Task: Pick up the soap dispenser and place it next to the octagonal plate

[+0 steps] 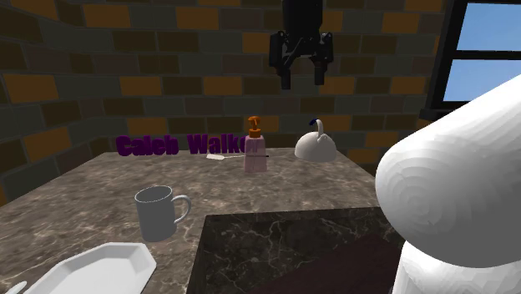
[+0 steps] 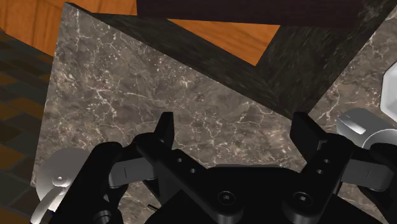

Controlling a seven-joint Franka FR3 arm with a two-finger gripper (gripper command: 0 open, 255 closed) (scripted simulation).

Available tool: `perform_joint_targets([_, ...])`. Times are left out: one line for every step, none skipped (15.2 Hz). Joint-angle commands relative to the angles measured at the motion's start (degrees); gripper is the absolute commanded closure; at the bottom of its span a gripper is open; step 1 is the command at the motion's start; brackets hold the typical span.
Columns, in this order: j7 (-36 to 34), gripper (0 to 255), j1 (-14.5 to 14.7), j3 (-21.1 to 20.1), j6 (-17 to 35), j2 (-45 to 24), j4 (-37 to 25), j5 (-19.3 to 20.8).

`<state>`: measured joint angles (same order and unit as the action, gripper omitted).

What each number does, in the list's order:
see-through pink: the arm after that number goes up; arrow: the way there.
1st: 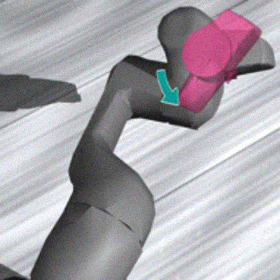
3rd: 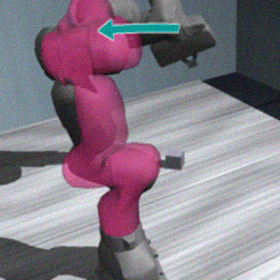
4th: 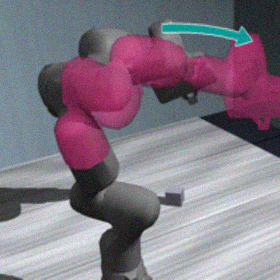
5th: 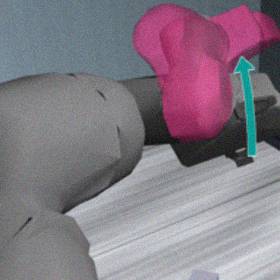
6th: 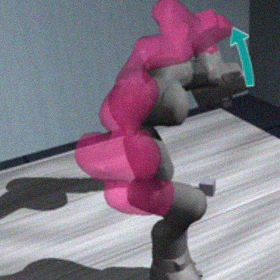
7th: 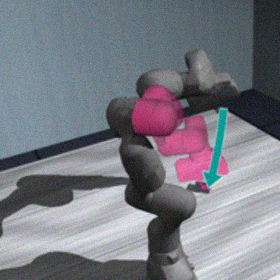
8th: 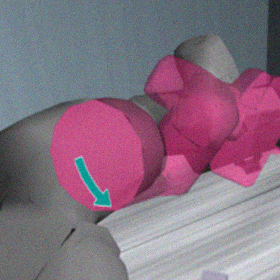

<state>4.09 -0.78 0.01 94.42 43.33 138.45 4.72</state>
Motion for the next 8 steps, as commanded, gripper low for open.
perform_joint_targets([0.0, 0, 0.0, 0.0, 0.0, 0.0, 0.0, 0.0])
perform_joint_targets([0.17, 0, -0.11, 0.42, 1.95, -1.78, -0.26, -0.01])
perform_joint_targets([0.36, 0, -0.2, 0.84, 3.85, -3.61, -0.6, -0.04])
perform_joint_targets([0.55, 0, -0.28, 1.26, 5.71, -5.47, -1.02, -0.09])
perform_joint_targets([0.76, 0, -0.34, 1.67, 7.52, -7.37, -1.52, -0.18])
perform_joint_targets([0.99, 0, -0.4, 2.07, 9.27, -9.29, -2.1, -0.29])
perform_joint_targets([1.23, 0, -0.44, 2.47, 10.98, -11.24, -2.75, -0.44])
perform_joint_targets([1.49, 0, -0.47, 2.87, 12.62, -13.22, -3.49, -0.62])
